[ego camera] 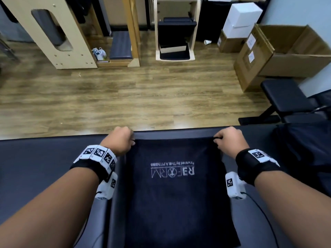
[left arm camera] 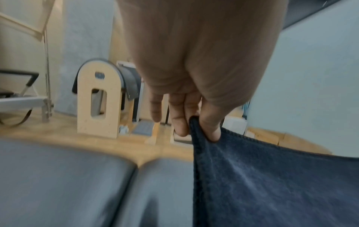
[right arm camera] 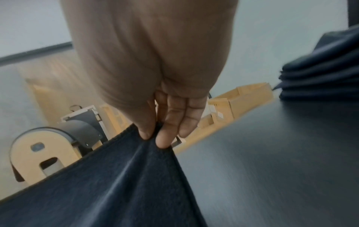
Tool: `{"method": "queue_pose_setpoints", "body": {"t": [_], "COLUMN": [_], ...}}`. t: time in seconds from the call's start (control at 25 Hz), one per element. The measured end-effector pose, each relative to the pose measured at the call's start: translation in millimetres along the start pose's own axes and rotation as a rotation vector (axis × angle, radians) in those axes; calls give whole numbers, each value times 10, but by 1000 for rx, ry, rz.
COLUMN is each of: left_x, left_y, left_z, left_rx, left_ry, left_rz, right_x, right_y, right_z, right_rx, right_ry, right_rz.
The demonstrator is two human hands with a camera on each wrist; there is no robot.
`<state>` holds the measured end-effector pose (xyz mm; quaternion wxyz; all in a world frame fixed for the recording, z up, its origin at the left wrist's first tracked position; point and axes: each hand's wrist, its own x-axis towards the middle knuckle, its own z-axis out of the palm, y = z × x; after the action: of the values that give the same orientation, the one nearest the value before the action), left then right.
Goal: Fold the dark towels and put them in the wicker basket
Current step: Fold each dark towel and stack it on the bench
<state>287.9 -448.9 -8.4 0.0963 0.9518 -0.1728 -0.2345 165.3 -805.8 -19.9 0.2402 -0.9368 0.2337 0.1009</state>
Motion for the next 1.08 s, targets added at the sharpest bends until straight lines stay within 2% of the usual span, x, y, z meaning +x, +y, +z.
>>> {"method": "queue_pose_setpoints", "body": {"t": [0.12, 0.2, 0.24, 0.36, 0.48, 0.56, 0.6, 0.68, 0.76, 0.84, 0.92, 1.0, 1.08], "left_x": [-284, -561, -679, -1136, -1551, -1732, -1832, -2024, -2259, -2541, -2781, -2944, -2983], "left_y": [183, 289, 316, 406, 471, 441, 429, 403, 431, 521, 615, 694, 695], "left_z": [-718, -1178, -1341, -1596, -1332, -857, -547, 133, 809, 1338, 1592, 1620, 1553], "left_rx": [-142, -194, -203, -120, -55, -33, -22, 5, 21, -13, -22, -51, -96], "left_ry": [282, 506, 576, 672, 735, 690, 624, 433, 211, 12, -107, -201, -229], "left_rz": [41, 113, 150, 260, 324, 311, 278, 136, -10, -96, -99, -80, -77], "right_x": [-133, -297, -371, -786, -1231, -1434, -1537, -1788, -2107, -2441, -2695, -2855, -2876], "right_y": [-310, -487, -532, -567, -395, -144, 26, 400, 788, 1137, 1339, 1427, 1442], "right_z": [-628, -1047, -1206, -1547, -1500, -1211, -1011, -565, -133, 200, 315, 257, 167], "right_rx": [116, 225, 259, 228, 168, 104, 72, 7, -91, -154, -134, -127, -149], "right_ry": [204, 369, 421, 495, 473, 398, 348, 202, -5, -195, -338, -456, -479], "right_rz": [-76, -157, -193, -286, -320, -302, -301, -261, -177, -133, -92, -75, -87]}}
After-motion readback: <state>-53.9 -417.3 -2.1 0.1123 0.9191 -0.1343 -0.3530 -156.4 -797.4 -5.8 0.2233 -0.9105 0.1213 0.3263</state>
